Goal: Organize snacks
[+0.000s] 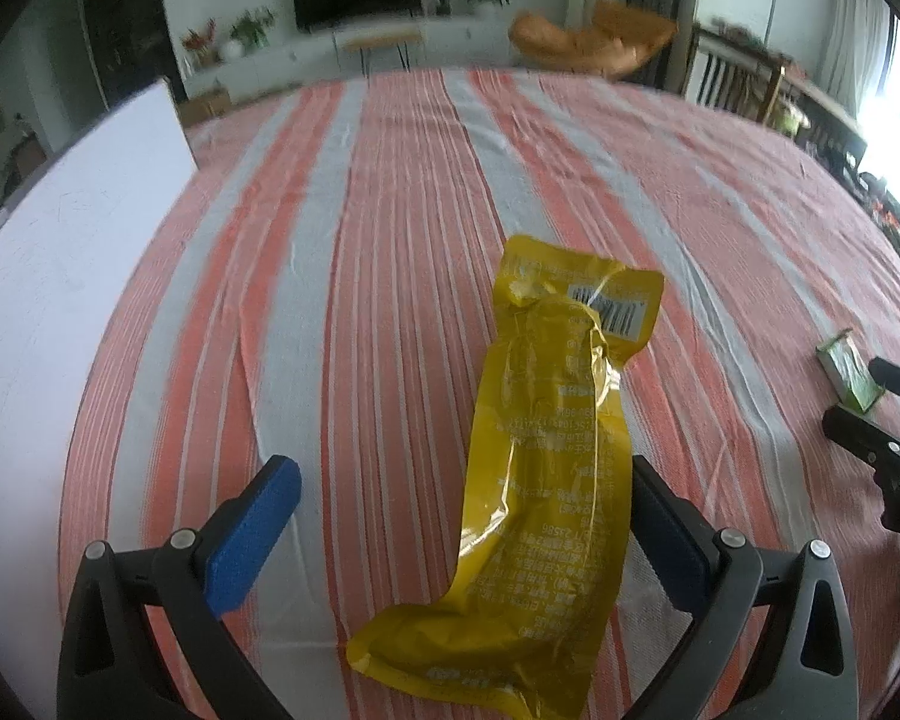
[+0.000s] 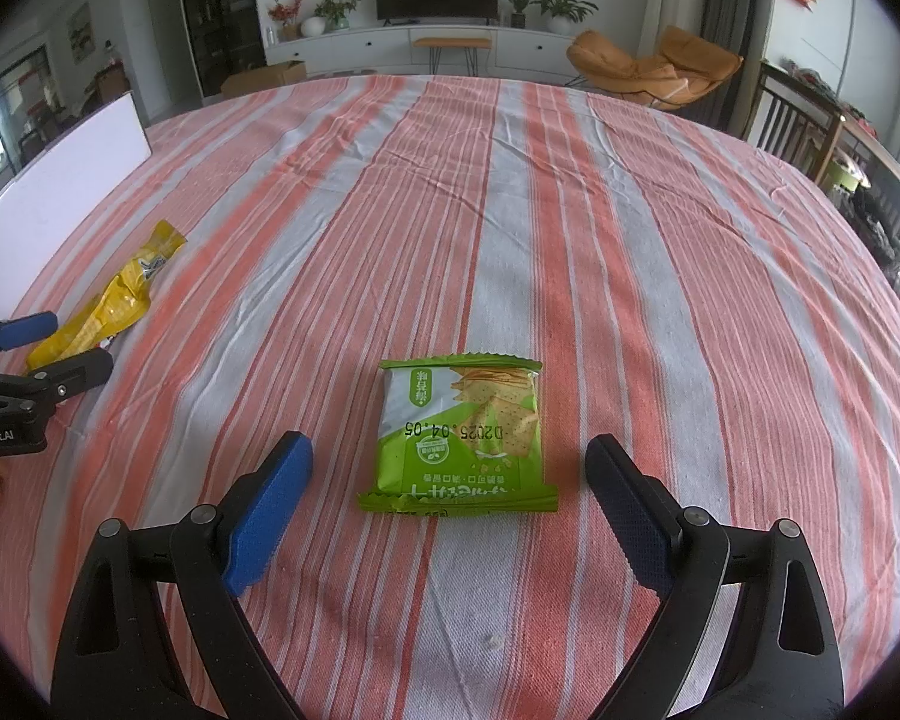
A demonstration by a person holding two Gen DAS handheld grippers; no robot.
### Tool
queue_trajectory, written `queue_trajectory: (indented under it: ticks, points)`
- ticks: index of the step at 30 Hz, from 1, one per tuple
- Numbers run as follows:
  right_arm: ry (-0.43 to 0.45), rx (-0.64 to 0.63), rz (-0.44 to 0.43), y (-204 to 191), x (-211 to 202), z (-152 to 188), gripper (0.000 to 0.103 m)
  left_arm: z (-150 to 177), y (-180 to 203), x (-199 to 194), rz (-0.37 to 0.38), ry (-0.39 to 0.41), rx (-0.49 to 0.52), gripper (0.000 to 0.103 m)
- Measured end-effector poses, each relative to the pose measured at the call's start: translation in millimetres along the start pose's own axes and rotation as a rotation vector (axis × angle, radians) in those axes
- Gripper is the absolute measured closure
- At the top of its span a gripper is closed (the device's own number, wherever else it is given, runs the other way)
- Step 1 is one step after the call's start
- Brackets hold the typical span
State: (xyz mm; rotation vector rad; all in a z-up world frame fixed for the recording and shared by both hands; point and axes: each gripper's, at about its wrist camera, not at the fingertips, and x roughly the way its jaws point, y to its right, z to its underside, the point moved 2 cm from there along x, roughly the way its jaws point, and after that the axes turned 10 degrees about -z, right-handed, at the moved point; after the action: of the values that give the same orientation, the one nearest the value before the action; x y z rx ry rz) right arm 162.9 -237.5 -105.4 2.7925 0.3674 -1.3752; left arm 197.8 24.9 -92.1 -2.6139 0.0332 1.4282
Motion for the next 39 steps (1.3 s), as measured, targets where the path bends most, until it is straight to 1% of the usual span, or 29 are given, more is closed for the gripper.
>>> queue_trajectory:
  ticks: [2, 4, 6, 7, 8, 9, 10, 11, 12, 13, 14, 15, 16, 18, 20, 22, 24, 25, 27, 28, 29, 31, 32, 34, 35, 36, 37, 38, 39]
  points:
    - [-0.023, -0.004, -0.014, 0, 1, -2, 0.008, -6, 1, 2, 0.018, -0.064, 0.01, 0.0]
    - [-0.106, 0.001, -0.048, 3, 2, -10, 0.009, -10, 4, 2, 0.047, -0.1, 0.038, 0.0]
    - [-0.163, 0.076, -0.107, 13, -1, -18, 0.009, -14, 12, 4, 0.063, -0.125, 0.098, 0.001]
    - [-0.174, 0.102, -0.118, 16, -2, -21, 0.01, -14, 17, 3, 0.053, -0.121, 0.136, 0.005]
    - [-0.192, 0.12, -0.115, 18, -1, -23, 0.011, -13, 19, -1, 0.065, -0.095, 0.153, 0.021]
    - [-0.222, 0.118, -0.096, 19, 3, -24, 0.013, -13, 22, -7, 0.085, -0.069, 0.165, 0.05]
    - [-0.233, 0.104, -0.081, 19, 5, -25, 0.019, -13, 25, -12, 0.093, -0.058, 0.176, 0.056]
    - [-0.235, 0.053, -0.016, 15, 4, -26, 0.049, -12, 28, -16, 0.086, -0.062, 0.192, 0.058]
    - [-0.23, 0.033, 0.004, 15, 2, -27, 0.05, -11, 30, -18, 0.086, -0.052, 0.206, 0.059]
    - [-0.237, 0.049, -0.022, 16, 1, -27, 0.052, -9, 29, -21, 0.091, -0.041, 0.211, 0.06]
    - [-0.233, 0.083, -0.06, 19, -2, -27, 0.052, -7, 25, -25, 0.11, -0.04, 0.189, 0.061]
    - [-0.227, 0.096, -0.06, 22, -6, -27, 0.052, -7, 18, -27, 0.142, -0.047, 0.152, 0.062]
    - [-0.212, 0.111, -0.066, 23, -11, -28, 0.052, -5, 7, -33, 0.198, -0.052, 0.087, 0.062]
    - [-0.175, 0.17, -0.138, 26, -27, -27, 0.052, -3, -6, -45, 0.262, -0.046, -0.002, 0.062]
    - [-0.157, 0.201, -0.186, 21, -39, -30, 0.052, -5, -28, -66, 0.33, -0.025, -0.087, 0.062]
    - [-0.131, 0.191, -0.234, 4, -50, -42, 0.052, -12, -57, -92, 0.369, 0.02, -0.158, 0.062]
    - [-0.092, 0.15, -0.297, -31, -58, -66, 0.052, -22, -89, -118, 0.366, 0.07, -0.203, 0.062]
    - [-0.072, 0.123, -0.334, -50, -64, -80, 0.052, -26, -109, -132, 0.349, 0.099, -0.221, 0.061]
    - [-0.027, 0.05, -0.419, -101, -77, -111, 0.052, -29, -157, -161, 0.273, 0.155, -0.256, 0.061]
    - [-0.011, 0.014, -0.463, -127, -82, -125, 0.052, -28, -188, -173, 0.215, 0.172, -0.281, 0.06]
    - [0.004, -0.026, -0.515, -158, -88, -140, 0.052, -26, -207, -178, 0.176, 0.175, -0.297, 0.06]
    - [0.012, -0.1, -0.604, -216, -94, -161, 0.051, -15, -254, -187, 0.056, 0.169, -0.332, 0.059]
    - [0.003, -0.149, -0.656, -255, -94, -171, 0.051, -7, -275, -189, -0.019, 0.155, -0.345, 0.058]
    - [-0.021, -0.207, -0.711, -306, -93, -172, 0.05, 17, -312, -185, -0.177, 0.1, -0.372, 0.054]
    - [-0.048, -0.248, -0.74, -340, -87, -171, 0.045, 27, -322, -182, -0.211, 0.084, -0.38, 0.048]
    - [-0.068, -0.267, -0.745, -357, -82, -168, 0.033, 37, -330, -180, -0.238, 0.069, -0.387, 0.037]
    - [-0.108, -0.296, -0.752, -381, -73, -163, 0.024, 45, -335, -177, -0.259, 0.057, -0.391, 0.03]
    - [-0.134, -0.319, -0.75, -395, -67, -158, 0.017, 55, -339, -175, -0.292, 0.051, -0.392, 0.022]
    - [-0.153, -0.341, -0.738, -407, -61, -154, 0.018, 62, -342, -176, -0.321, 0.056, -0.392, 0.021]
